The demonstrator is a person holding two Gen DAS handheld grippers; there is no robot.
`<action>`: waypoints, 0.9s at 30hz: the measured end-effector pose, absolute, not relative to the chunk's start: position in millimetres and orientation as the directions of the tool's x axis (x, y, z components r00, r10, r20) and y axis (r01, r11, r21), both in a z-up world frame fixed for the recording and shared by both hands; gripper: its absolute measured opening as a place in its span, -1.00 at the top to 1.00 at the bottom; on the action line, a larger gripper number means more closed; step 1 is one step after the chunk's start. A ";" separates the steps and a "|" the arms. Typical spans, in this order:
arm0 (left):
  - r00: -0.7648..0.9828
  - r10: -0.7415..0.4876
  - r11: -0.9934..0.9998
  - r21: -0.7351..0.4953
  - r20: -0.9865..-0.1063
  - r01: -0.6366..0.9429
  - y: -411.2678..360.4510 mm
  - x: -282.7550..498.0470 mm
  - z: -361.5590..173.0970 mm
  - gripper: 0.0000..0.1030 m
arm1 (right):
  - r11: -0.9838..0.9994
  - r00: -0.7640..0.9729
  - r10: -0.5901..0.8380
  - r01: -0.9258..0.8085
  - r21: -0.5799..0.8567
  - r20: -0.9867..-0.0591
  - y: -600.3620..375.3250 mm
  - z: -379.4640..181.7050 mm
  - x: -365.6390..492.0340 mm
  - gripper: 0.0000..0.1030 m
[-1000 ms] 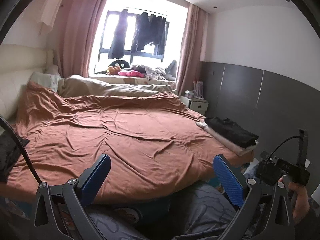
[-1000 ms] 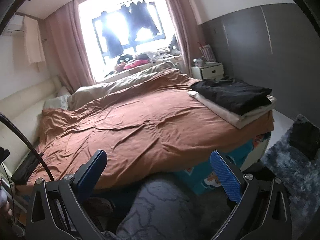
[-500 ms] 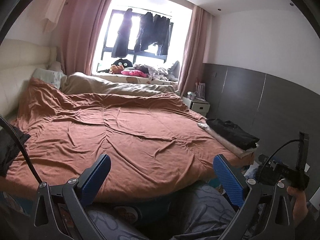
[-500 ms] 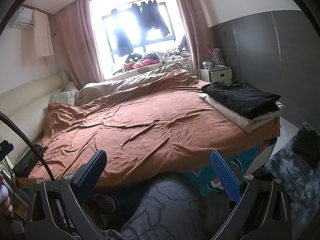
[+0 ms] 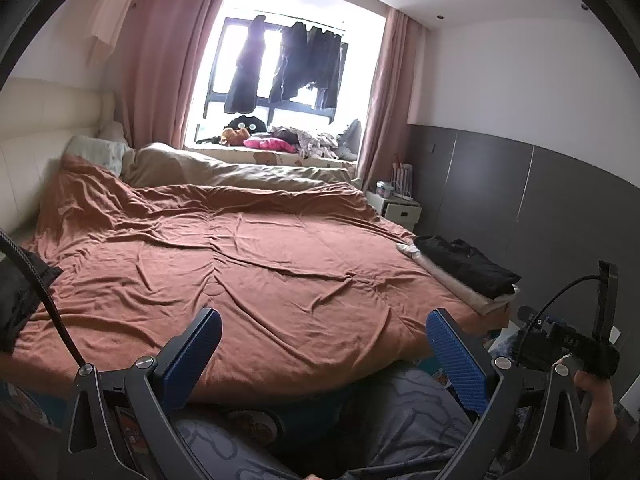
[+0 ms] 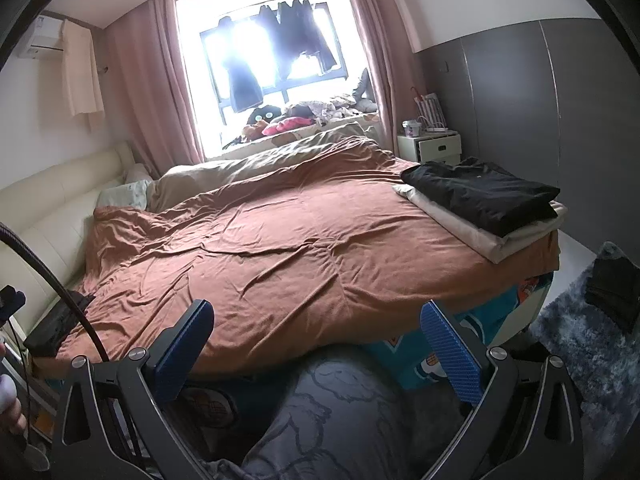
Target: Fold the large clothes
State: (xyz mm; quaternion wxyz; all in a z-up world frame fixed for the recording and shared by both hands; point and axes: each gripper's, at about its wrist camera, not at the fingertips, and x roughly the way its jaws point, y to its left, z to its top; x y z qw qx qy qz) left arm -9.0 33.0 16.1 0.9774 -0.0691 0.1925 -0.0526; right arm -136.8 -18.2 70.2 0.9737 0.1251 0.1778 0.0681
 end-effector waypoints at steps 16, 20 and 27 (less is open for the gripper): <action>0.920 -0.126 0.986 -0.146 -0.371 0.076 26.0 -12.4 13.4 -0.99 | 0.953 0.921 0.195 -0.097 0.286 -0.337 -17.0 72.4 -138.0 -1.00; 0.923 -0.126 0.987 -0.143 -0.364 0.078 24.7 -14.5 13.9 -0.99 | 0.953 0.918 0.200 -0.100 0.287 -0.343 -15.9 72.8 -136.9 -1.00; 0.922 -0.115 0.988 -0.138 -0.370 0.068 25.5 -14.6 12.8 -0.99 | 0.953 0.917 0.200 -0.101 0.286 -0.344 -13.9 73.2 -137.0 -1.00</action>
